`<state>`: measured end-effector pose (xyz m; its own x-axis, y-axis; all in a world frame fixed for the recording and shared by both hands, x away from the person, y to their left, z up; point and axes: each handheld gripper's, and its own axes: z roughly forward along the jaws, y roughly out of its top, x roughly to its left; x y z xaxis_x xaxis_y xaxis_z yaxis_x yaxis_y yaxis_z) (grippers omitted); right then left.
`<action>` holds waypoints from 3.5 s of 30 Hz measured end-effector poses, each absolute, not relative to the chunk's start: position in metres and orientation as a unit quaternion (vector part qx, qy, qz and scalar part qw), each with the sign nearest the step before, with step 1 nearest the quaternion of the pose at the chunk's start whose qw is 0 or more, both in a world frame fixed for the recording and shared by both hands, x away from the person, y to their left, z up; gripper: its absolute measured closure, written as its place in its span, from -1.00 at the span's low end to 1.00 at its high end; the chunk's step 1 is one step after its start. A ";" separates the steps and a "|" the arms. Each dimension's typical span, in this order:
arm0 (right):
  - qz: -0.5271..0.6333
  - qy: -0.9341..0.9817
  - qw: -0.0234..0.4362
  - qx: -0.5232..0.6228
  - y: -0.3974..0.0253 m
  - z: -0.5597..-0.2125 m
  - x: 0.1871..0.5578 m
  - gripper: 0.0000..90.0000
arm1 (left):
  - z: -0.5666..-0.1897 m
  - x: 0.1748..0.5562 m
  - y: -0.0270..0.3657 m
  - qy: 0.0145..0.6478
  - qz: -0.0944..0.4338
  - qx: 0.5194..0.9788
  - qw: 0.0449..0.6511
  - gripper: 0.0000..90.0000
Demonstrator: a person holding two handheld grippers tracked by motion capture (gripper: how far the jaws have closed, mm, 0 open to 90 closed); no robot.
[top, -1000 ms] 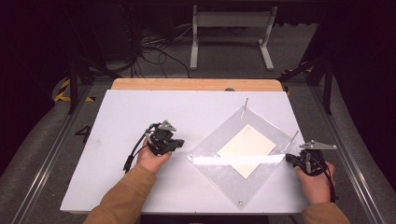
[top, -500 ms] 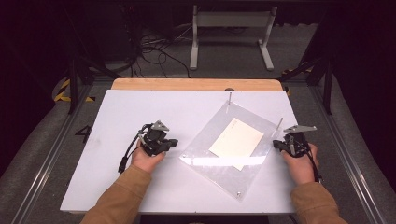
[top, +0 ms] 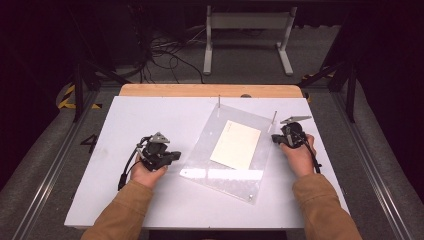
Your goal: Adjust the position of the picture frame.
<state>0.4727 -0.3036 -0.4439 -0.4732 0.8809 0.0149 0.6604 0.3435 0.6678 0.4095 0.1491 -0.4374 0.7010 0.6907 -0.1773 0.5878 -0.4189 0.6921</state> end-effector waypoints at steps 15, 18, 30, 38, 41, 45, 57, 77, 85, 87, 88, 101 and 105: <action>0.331 0.810 0.180 0.450 -0.262 -0.443 0.487 0.99 | -0.443 0.399 0.174 0.411 0.077 0.831 0.368 0.99; 0.349 0.802 0.186 0.448 -0.262 -0.434 0.475 0.99 | -0.445 0.397 0.176 0.411 0.073 0.833 0.363 0.99; 0.397 0.799 0.167 0.418 -0.270 -0.422 0.419 0.93 | -0.455 0.389 0.172 0.401 0.017 0.850 0.342 0.99; 0.397 0.799 0.163 0.421 -0.277 -0.426 0.414 0.91 | -0.455 0.382 0.158 0.365 -0.004 0.865 0.343 1.00; 0.393 0.806 0.155 0.413 -0.277 -0.425 0.410 0.87 | -0.454 0.375 0.145 0.347 -0.003 0.874 0.341 1.00; 0.385 0.822 0.148 0.393 -0.275 -0.423 0.402 0.86 | -0.454 0.369 0.131 0.328 -0.012 0.880 0.344 1.00; 0.397 0.833 0.124 0.366 -0.290 -0.409 0.379 0.77 | -0.452 0.360 0.108 0.291 -0.003 0.896 0.335 0.98; 0.299 0.913 0.071 0.269 -0.286 -0.414 0.330 0.58 | -0.440 0.347 0.101 0.241 -0.010 0.904 0.352 0.48; 0.273 0.924 0.064 0.259 -0.280 -0.423 0.332 0.57 | -0.445 0.347 0.096 0.232 0.000 0.910 0.343 0.51; 0.269 0.927 0.064 0.255 -0.278 -0.423 0.333 0.58 | -0.444 0.346 0.095 0.227 0.005 0.914 0.338 0.61; 0.264 0.929 0.066 0.251 -0.277 -0.424 0.333 0.58 | -0.444 0.345 0.094 0.226 0.007 0.914 0.337 0.65; 0.247 0.938 0.078 0.231 -0.266 -0.425 0.333 0.67 | -0.443 0.347 0.087 0.212 0.038 0.923 0.318 0.82; 0.241 0.939 0.093 0.225 -0.265 -0.425 0.333 0.82 | -0.442 0.347 0.086 0.211 0.039 0.924 0.317 0.83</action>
<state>0.3330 -0.2654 -0.4253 -0.8813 0.4680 -0.0652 0.3786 0.7819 0.4953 0.3470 0.0859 -0.4425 0.9077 0.4151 -0.0609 0.3651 -0.7102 0.6019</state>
